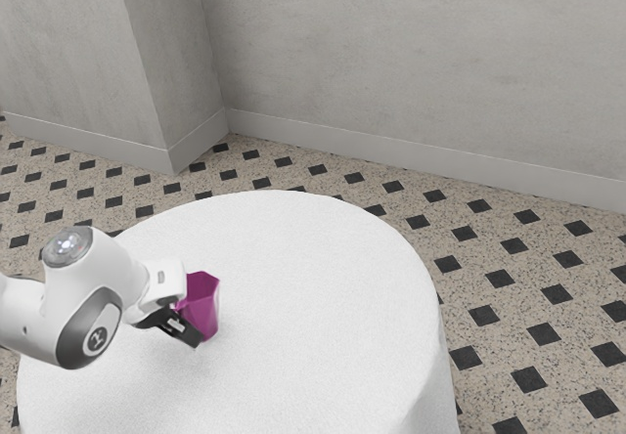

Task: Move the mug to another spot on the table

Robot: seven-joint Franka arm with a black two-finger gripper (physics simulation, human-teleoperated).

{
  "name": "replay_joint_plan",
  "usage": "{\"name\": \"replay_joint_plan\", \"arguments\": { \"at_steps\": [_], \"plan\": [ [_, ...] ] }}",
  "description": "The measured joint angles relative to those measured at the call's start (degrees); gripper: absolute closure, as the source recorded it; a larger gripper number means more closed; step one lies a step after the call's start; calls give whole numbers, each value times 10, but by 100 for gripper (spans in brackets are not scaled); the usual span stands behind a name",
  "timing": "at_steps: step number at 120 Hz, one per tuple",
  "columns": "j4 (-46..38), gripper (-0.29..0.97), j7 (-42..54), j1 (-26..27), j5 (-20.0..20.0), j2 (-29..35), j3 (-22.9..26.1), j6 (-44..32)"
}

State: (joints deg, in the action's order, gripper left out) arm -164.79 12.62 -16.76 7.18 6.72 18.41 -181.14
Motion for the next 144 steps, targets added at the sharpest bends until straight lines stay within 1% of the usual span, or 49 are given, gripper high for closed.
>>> {"name": "replay_joint_plan", "arguments": {
  "at_steps": [20,39,100,108,116,120,127,131,136,144],
  "plan": [
    [-13,5,-1,0,0,38,-2,7],
    [-22,3,-2,0,0,47,-3,12],
    [-39,0,-4,0,0,72,-6,16],
    [-41,0,-4,0,1,80,-6,17],
    [-41,0,-4,0,1,107,-8,30],
    [-41,0,-4,12,2,119,-22,39],
    [-42,0,-4,69,2,146,-86,59],
    [-41,0,-3,90,2,162,-110,75],
    [-32,0,-3,103,3,175,-130,104],
    [31,0,-3,112,4,181,-151,184]
  ]
}}
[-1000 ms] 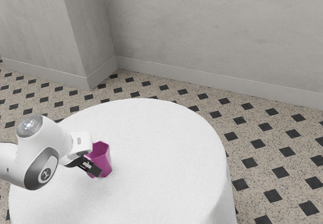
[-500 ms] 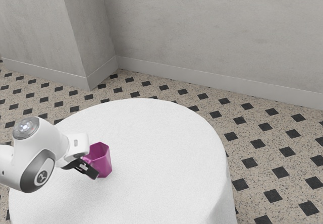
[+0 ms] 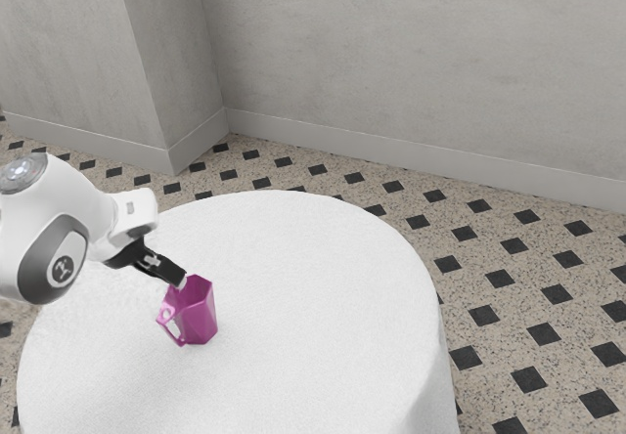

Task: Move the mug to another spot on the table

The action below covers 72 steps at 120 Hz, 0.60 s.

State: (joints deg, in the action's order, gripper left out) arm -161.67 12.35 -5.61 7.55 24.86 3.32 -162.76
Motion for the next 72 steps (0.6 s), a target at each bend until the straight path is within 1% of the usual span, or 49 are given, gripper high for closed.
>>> {"name": "replay_joint_plan", "arguments": {
  "at_steps": [4,12,20,25,32,36,42,50,57,64,72],
  "plan": [
    [47,0,0,1,0,-4,-4,48],
    [144,0,1,2,-1,-39,-7,144],
    [252,0,1,3,-6,-97,-7,235],
    [329,0,0,6,-16,-135,-7,290],
    [439,0,-4,26,-38,-188,-9,362],
    [510,0,-8,47,-48,-218,-16,403],
    [591,0,-13,81,-58,-241,-31,457],
    [650,0,-21,123,-62,-235,-49,522],
    [688,0,-26,147,-66,-229,-55,575],
    [701,0,-32,159,-68,-226,-57,616],
    [706,0,-40,157,-69,-223,-58,652]
  ]
}}
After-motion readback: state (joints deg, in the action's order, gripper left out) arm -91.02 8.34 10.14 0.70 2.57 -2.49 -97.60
